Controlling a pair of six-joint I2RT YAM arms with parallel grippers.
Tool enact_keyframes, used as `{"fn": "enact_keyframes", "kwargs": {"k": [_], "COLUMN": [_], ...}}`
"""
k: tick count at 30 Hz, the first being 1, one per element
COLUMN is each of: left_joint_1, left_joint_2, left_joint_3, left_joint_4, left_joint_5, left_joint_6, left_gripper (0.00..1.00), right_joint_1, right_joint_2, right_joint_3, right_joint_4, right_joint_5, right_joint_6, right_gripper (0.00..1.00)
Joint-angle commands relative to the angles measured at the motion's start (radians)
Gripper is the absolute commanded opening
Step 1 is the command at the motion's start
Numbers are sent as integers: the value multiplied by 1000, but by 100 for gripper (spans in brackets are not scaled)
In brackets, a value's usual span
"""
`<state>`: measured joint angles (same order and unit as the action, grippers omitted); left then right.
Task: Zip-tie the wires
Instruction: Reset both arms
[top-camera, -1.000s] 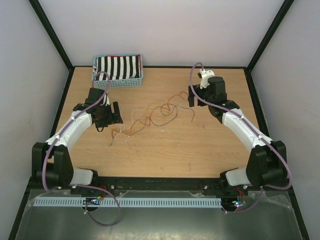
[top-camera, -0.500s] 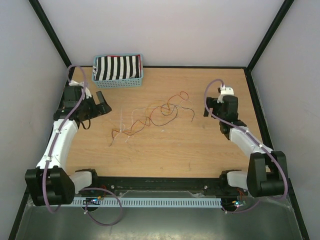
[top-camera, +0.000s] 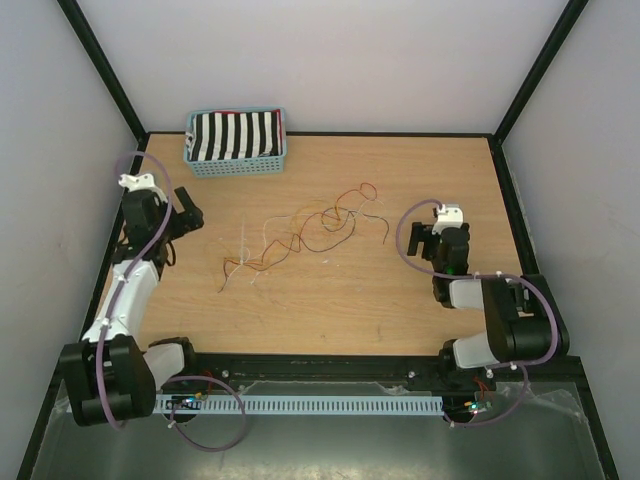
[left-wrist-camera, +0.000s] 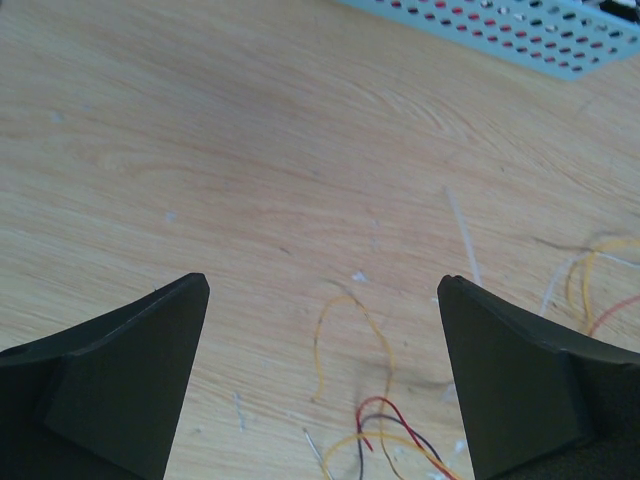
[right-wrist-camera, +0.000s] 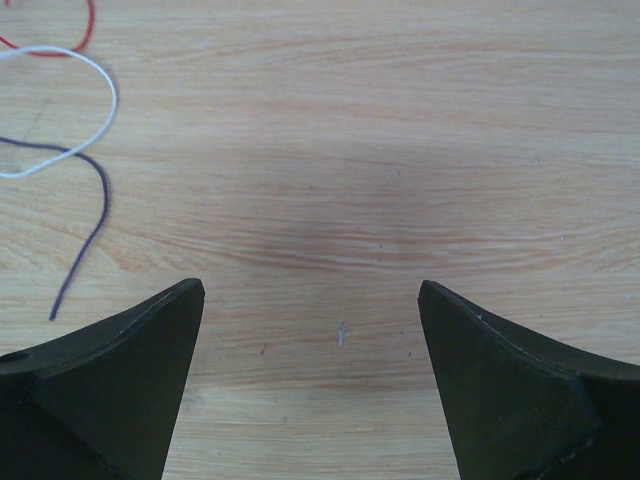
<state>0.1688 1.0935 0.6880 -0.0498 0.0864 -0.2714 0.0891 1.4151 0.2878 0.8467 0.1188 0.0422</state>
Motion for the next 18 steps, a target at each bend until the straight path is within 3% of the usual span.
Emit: {"fn": "enact_keyframes", "kwargs": {"k": [1,6,8,11,13,16,18], "left_joint_1": [6,-28,-65,-129,-156,-183,-187], "left_joint_2": [21,75,99,165,230,330,412], "left_joint_3": [-51,-122,-162,-226,-268,-337,-382], "left_joint_4": [184,294,370,537,670,894,1061], "left_joint_5": [-85,-174,-211,-224,-196,-163,-135], "left_joint_6": [71,155,196,261,285,333,354], "left_gripper": [99,99,99,99,99,99,99], "right_joint_1": [0,55,76,82,83,84,84], "right_joint_2": [6,14,112,52,94,68,81], "right_joint_3": [-17,-125,-179,-141,-143,-122,-126], "right_joint_4": [213,394,646,460,540,453,489], "right_joint_5": [-43,-25,1,36,38,39,43], "right_joint_6": [8,-49,-69,-58,-62,-57,-60], "right_gripper": [99,99,99,99,99,99,99]}}
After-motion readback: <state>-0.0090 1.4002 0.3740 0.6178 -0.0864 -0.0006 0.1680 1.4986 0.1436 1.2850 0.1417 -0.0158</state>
